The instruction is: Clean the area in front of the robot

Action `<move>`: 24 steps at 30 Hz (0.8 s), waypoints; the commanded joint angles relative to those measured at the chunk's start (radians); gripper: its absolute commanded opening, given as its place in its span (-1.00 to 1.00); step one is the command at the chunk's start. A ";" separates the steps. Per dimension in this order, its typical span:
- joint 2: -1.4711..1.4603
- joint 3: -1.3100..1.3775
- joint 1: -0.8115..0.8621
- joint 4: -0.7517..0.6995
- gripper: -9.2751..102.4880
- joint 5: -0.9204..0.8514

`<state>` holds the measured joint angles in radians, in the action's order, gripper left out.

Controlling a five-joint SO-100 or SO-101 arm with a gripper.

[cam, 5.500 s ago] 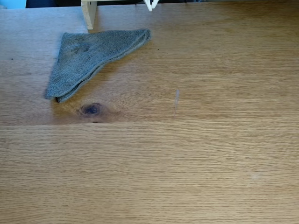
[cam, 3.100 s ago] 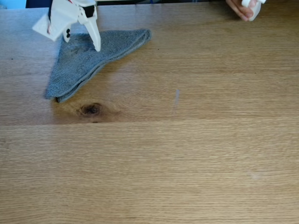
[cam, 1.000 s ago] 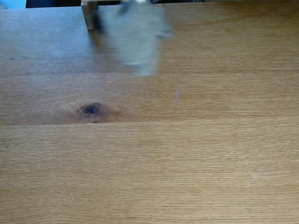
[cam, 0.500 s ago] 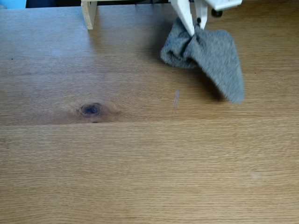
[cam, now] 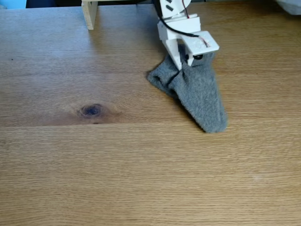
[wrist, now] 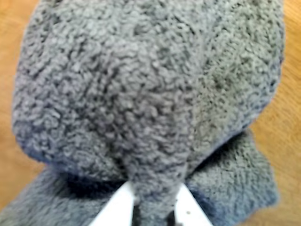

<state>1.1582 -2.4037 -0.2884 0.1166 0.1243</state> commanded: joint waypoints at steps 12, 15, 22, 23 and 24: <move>-0.253 0.529 0.158 -0.011 -0.84 0.006; -0.350 0.732 0.173 -0.098 -0.84 -0.002; -0.534 1.166 0.270 -0.242 -0.84 0.034; -0.545 1.218 0.290 -0.285 -0.84 0.049; -0.549 1.262 0.307 -0.339 -0.84 0.066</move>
<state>0.5967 -1.3837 -0.0736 -0.1396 0.1549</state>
